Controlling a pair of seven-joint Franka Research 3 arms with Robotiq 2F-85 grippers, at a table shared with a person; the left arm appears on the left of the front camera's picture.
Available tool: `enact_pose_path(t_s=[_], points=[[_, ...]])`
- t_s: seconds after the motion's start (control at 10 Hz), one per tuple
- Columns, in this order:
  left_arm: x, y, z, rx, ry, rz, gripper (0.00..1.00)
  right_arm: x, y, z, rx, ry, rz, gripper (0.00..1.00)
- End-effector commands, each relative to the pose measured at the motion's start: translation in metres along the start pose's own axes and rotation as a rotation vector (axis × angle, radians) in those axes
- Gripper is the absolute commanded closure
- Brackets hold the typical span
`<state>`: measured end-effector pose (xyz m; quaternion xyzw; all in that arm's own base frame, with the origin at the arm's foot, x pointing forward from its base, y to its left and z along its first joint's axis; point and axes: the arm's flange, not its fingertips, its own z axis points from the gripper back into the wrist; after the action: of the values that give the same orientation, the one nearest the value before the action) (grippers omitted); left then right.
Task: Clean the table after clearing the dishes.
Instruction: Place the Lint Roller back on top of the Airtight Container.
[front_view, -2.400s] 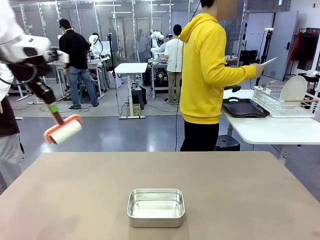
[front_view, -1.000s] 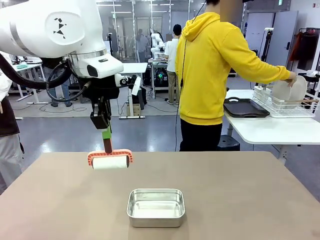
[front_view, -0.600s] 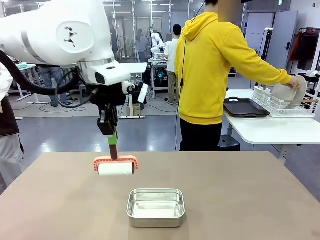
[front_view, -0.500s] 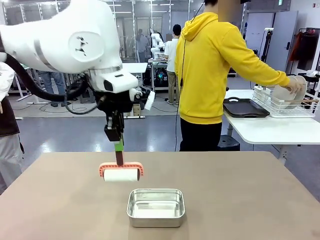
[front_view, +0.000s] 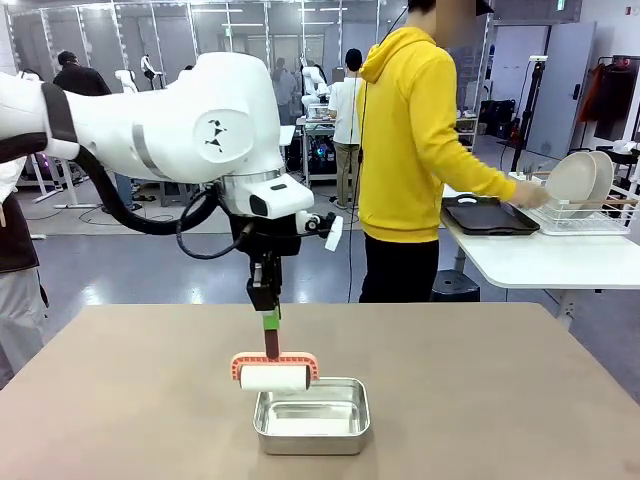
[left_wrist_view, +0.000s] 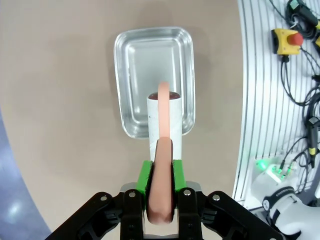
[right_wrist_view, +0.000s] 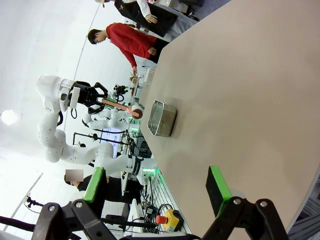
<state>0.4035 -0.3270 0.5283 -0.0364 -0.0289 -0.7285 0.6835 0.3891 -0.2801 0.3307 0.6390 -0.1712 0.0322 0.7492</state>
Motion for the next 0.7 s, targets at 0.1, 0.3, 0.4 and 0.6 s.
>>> enact_pose_path(t_s=[0.1,0.3,0.4,0.6], points=[[0.022,0.016,-0.010,-0.038,-0.021,-0.037,0.78,-0.002,0.003,0.000,0.002,-0.004,0.010,0.00],[0.031,0.027,-0.020,-0.057,-0.021,-0.049,0.78,-0.002,0.003,0.000,0.002,-0.004,0.010,0.00],[0.032,0.032,-0.025,-0.070,-0.020,-0.043,0.78,-0.002,0.003,0.000,0.002,-0.004,0.010,0.00],[0.029,0.038,-0.034,-0.071,-0.028,-0.035,0.78,-0.002,0.003,0.000,0.002,-0.004,0.010,0.00]])
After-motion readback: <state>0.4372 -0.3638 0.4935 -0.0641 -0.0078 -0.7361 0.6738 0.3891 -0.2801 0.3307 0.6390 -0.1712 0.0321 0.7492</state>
